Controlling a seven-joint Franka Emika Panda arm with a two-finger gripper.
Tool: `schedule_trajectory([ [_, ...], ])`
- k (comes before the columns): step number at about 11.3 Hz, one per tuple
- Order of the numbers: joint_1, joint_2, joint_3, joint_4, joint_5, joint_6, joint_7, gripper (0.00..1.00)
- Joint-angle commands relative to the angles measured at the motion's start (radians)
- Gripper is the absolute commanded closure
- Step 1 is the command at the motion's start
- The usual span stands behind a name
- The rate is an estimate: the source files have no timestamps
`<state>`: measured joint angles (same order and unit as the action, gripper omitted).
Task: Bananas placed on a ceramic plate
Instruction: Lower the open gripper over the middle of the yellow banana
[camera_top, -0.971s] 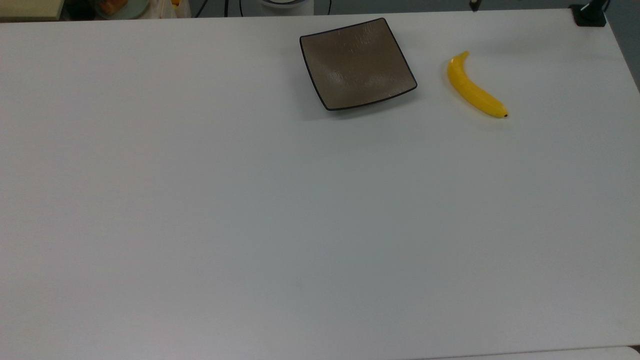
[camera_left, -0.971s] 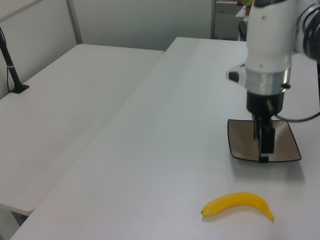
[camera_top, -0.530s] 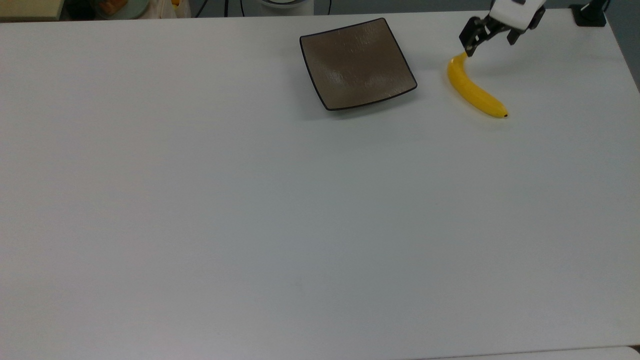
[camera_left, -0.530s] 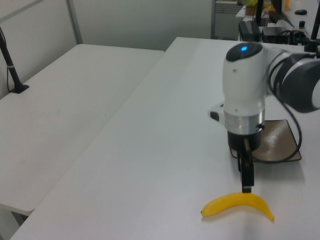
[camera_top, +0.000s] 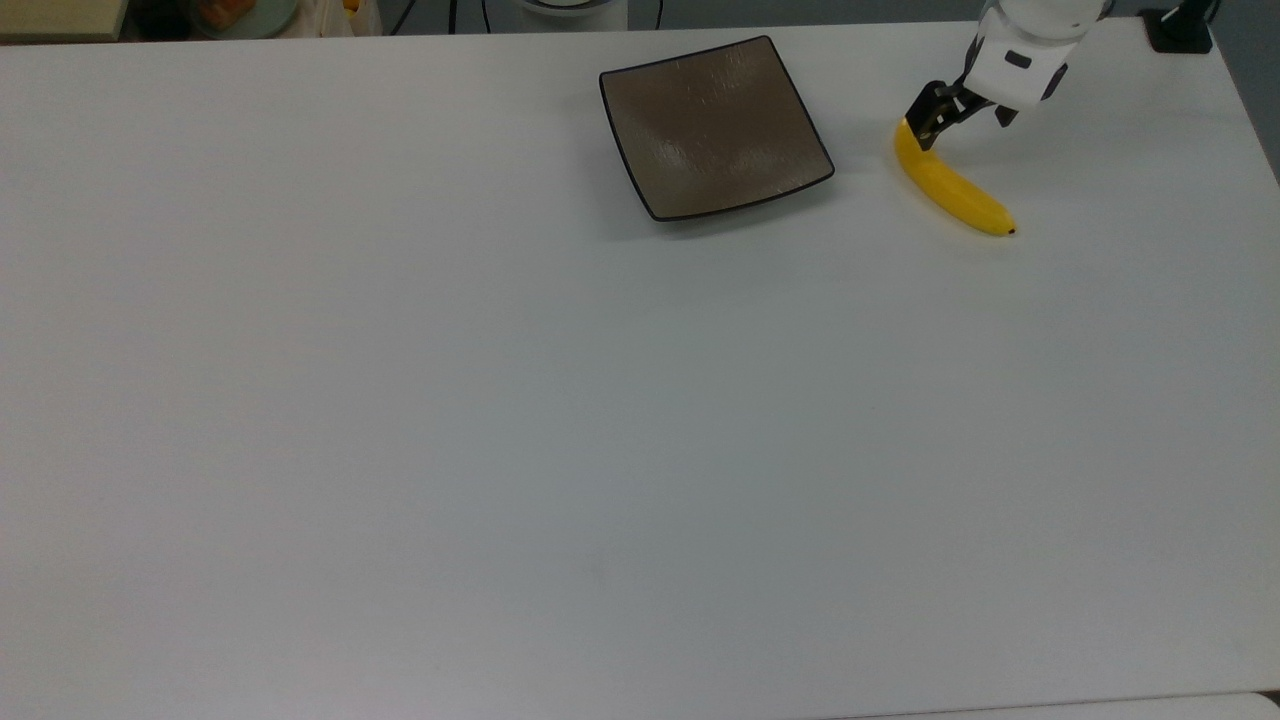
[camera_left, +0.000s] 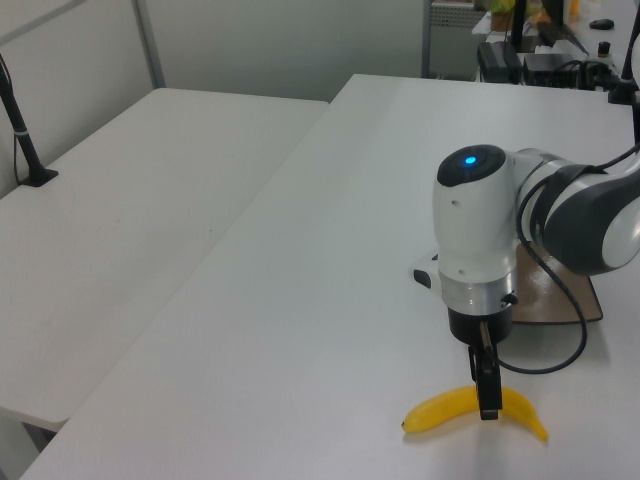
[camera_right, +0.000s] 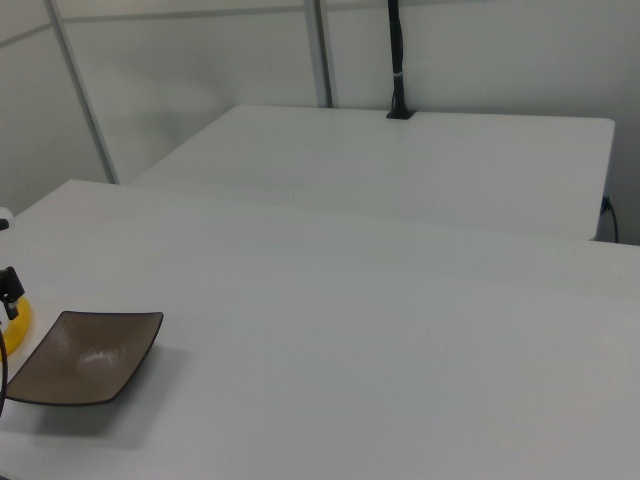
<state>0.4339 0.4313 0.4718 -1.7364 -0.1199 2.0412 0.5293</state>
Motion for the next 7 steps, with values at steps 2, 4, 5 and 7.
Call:
schedule_trajectory([
  [2,0.006,0.003,-0.013,-0.054,-0.059,0.068,0.021,0.01],
  [4,0.006,0.004,-0.018,-0.075,-0.090,0.088,0.021,0.14],
  [5,0.006,0.006,-0.018,-0.081,-0.099,0.089,0.020,0.21],
  [7,0.006,0.015,-0.018,-0.081,-0.112,0.089,0.021,0.31],
])
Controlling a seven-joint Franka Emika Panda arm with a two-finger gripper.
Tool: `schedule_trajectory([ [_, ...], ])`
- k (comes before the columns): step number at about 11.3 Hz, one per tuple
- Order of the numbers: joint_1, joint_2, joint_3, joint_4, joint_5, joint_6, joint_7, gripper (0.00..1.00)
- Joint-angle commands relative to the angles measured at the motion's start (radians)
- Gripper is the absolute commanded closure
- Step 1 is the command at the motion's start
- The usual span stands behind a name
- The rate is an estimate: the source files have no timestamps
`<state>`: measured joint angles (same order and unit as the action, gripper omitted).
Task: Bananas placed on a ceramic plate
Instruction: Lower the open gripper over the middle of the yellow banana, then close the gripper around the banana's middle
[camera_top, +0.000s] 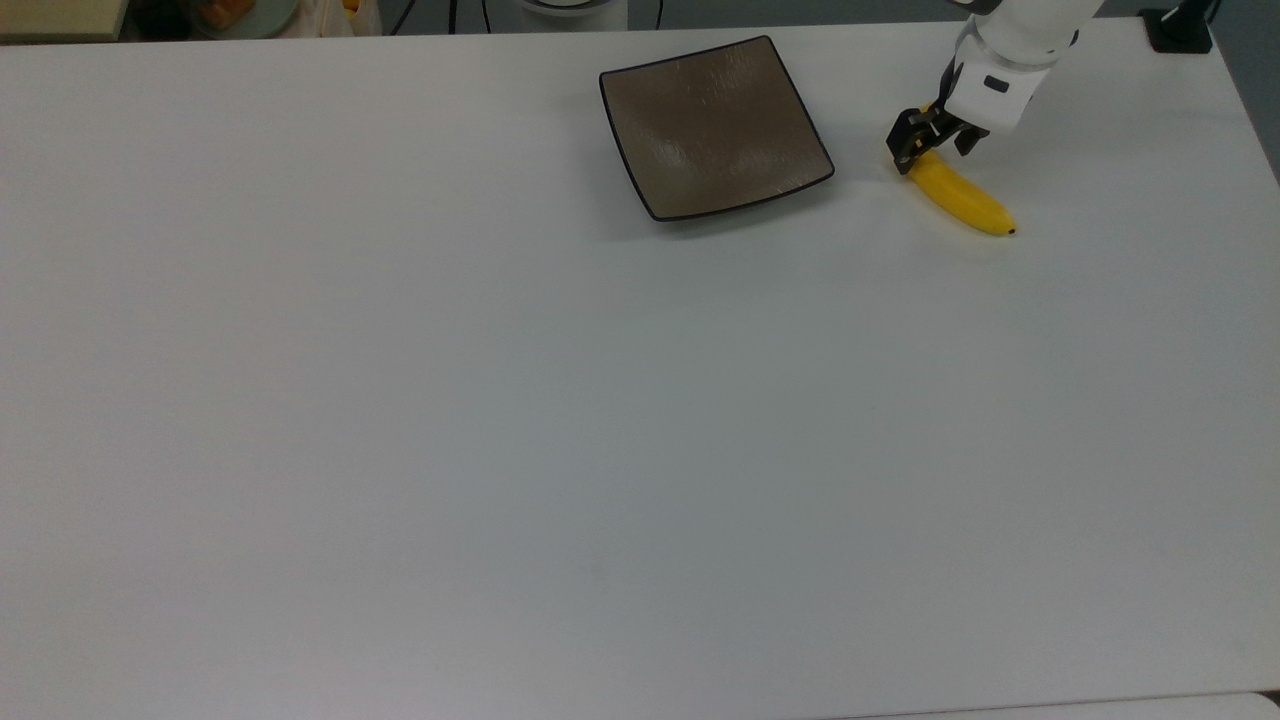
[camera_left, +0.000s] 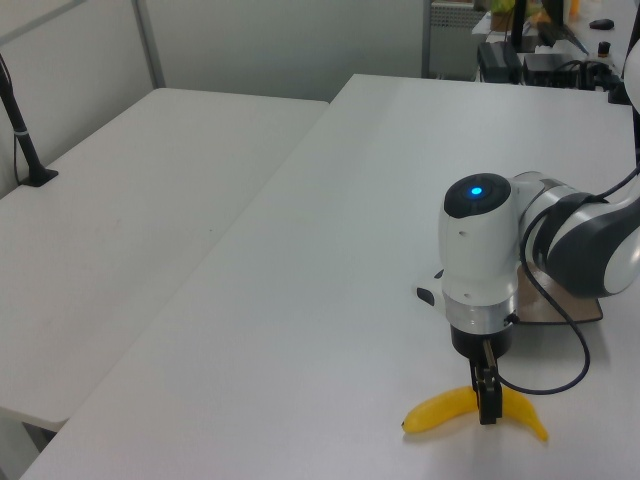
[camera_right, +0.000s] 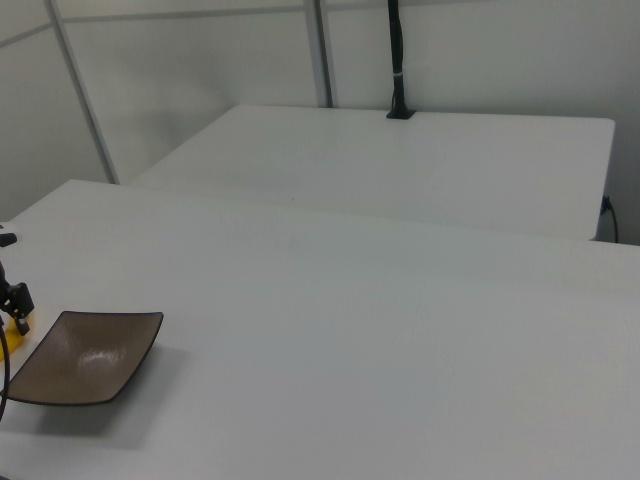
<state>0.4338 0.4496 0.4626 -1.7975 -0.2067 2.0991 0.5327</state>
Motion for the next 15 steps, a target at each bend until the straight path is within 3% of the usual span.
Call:
schedule_trajectory([
  [1,0.006,0.000,-0.009,-0.020,-0.026,0.047,0.016,0.34],
  [4,0.006,0.005,-0.010,-0.022,-0.026,0.061,0.016,0.47],
  [7,0.006,0.005,-0.009,-0.020,-0.026,0.059,0.016,0.78],
  [8,0.006,0.003,-0.009,-0.022,-0.030,0.059,0.015,0.94],
  [9,0.006,0.000,-0.009,-0.022,-0.031,0.058,0.015,1.00],
  [12,0.002,-0.038,-0.009,-0.020,-0.017,0.038,0.020,1.00],
  [15,-0.004,-0.147,-0.009,-0.020,0.009,-0.036,0.020,1.00],
])
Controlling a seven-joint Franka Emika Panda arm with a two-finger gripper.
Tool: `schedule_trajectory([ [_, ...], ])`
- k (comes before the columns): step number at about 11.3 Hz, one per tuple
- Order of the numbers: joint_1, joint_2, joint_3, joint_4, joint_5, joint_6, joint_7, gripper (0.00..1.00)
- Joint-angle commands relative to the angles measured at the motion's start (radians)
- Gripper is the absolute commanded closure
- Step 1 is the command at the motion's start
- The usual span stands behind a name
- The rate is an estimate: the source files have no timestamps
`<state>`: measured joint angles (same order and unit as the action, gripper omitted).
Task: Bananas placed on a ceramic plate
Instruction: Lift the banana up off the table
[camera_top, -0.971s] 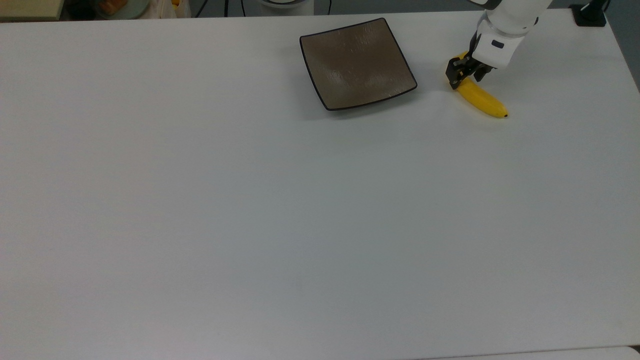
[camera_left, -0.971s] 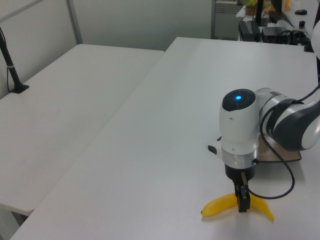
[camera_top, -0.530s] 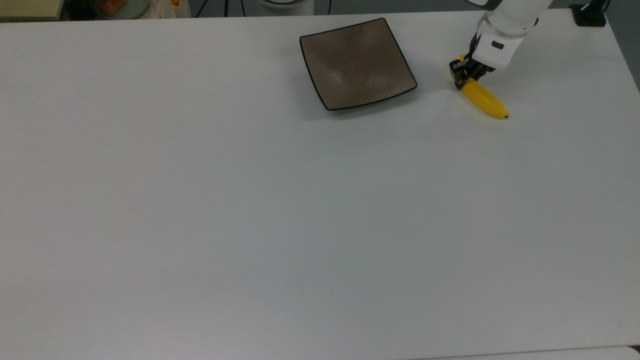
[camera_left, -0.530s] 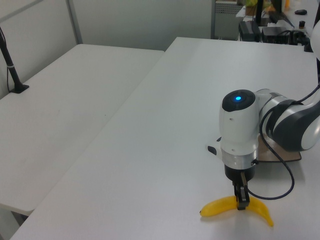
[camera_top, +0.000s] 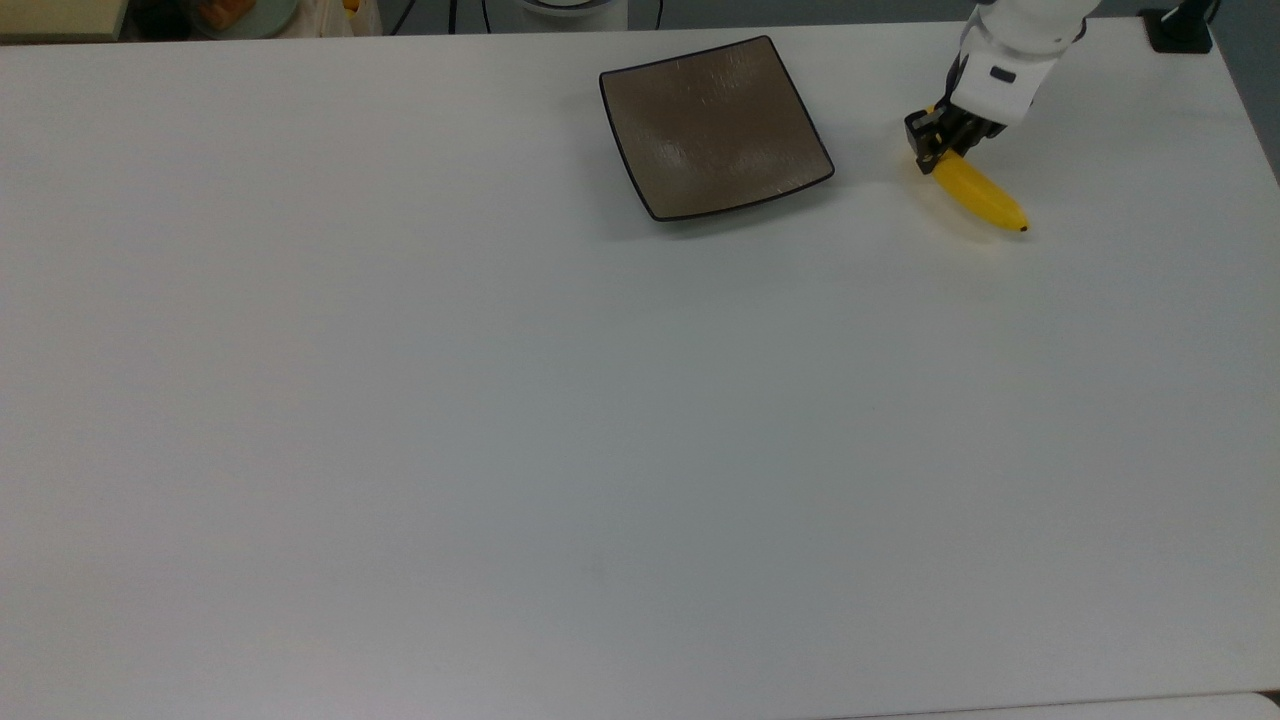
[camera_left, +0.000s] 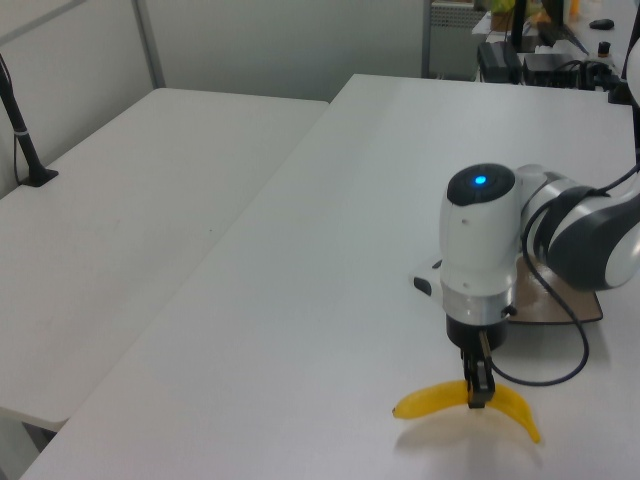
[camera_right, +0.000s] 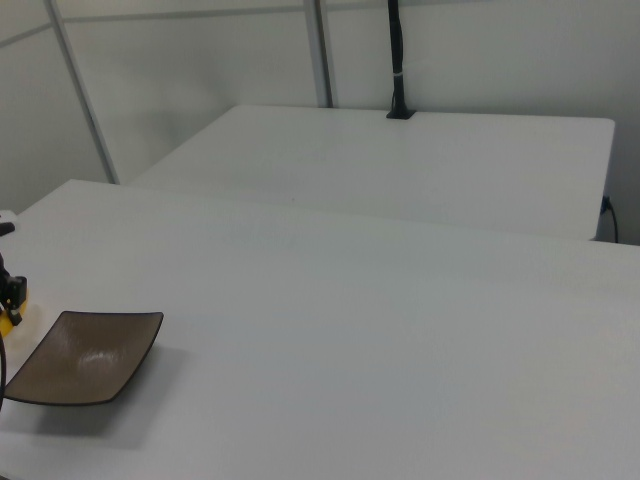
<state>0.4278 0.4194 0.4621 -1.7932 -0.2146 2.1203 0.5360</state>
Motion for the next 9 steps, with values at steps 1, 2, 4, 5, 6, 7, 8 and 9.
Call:
schedule_trajectory([
  [1,-0.001,-0.142,-0.010,-0.020,0.038,-0.081,0.015,1.00],
  [2,-0.018,-0.186,-0.010,-0.014,0.065,-0.121,0.007,1.00],
  [4,-0.047,-0.287,-0.010,-0.011,0.130,-0.175,0.001,1.00],
  [5,-0.063,-0.338,-0.010,-0.011,0.158,-0.213,-0.016,1.00],
  [6,-0.076,-0.387,-0.014,-0.008,0.188,-0.262,-0.043,1.00],
  [7,-0.087,-0.430,-0.032,0.001,0.220,-0.313,-0.075,1.00],
  [8,-0.087,-0.461,-0.066,0.005,0.242,-0.363,-0.118,1.00],
  [9,-0.087,-0.490,-0.094,0.005,0.262,-0.393,-0.149,1.00],
])
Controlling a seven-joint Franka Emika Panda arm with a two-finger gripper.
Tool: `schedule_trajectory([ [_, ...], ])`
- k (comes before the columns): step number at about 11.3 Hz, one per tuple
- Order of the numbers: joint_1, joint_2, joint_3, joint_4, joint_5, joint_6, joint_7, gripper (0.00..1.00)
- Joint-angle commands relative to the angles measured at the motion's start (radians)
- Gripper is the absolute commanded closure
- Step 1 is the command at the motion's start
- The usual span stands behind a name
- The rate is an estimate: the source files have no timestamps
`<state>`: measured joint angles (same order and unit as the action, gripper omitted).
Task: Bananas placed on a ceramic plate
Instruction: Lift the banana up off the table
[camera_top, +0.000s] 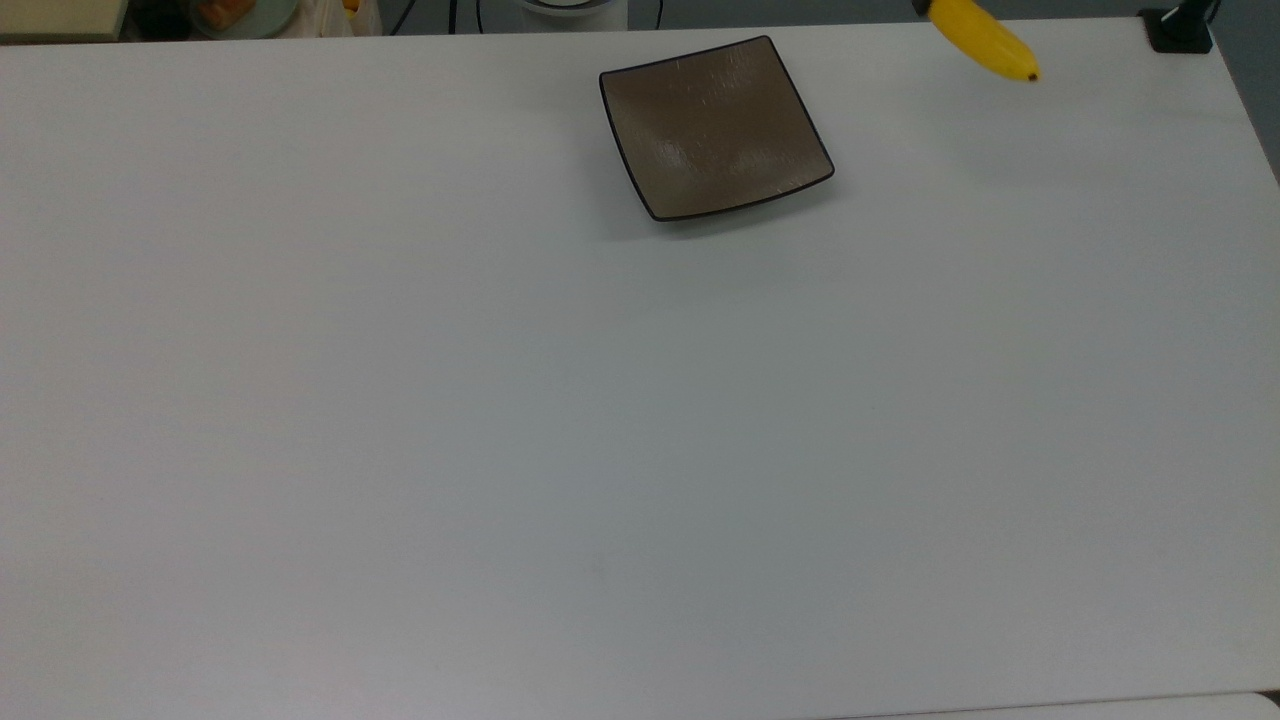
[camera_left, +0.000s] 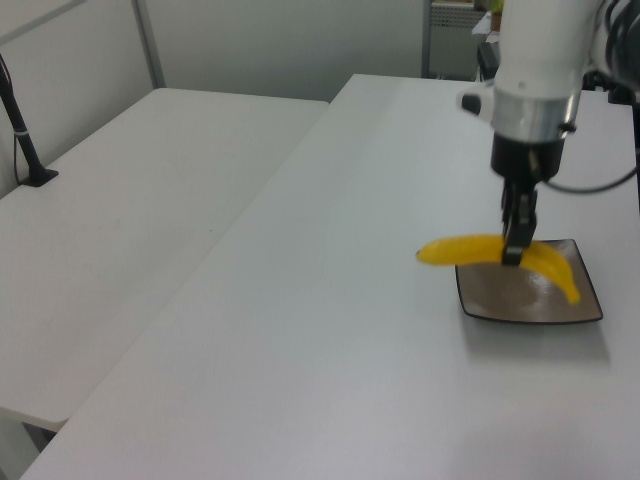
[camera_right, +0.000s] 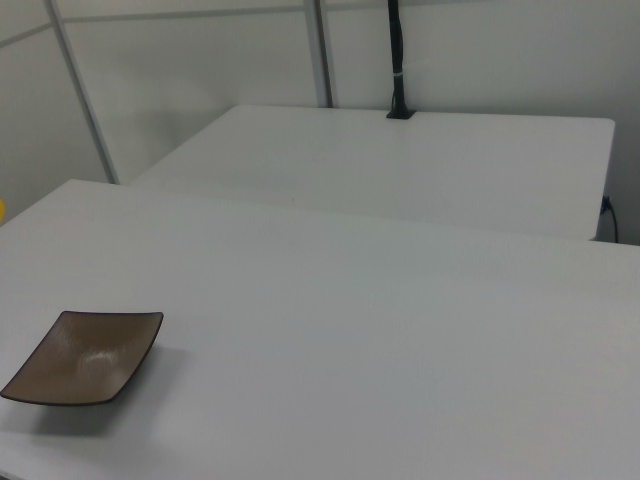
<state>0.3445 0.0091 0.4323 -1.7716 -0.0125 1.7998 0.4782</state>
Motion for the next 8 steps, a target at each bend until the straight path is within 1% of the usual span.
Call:
schedule_trajectory([
  [1,-0.004,-0.096,-0.087,-0.017,0.069,-0.083,-0.107,1.00],
  [5,-0.002,-0.129,-0.187,-0.017,0.074,-0.138,-0.138,1.00],
  [6,-0.002,-0.130,-0.225,-0.018,0.077,-0.161,-0.139,1.00],
  [8,-0.004,-0.129,-0.292,-0.031,0.118,-0.200,-0.132,1.00],
])
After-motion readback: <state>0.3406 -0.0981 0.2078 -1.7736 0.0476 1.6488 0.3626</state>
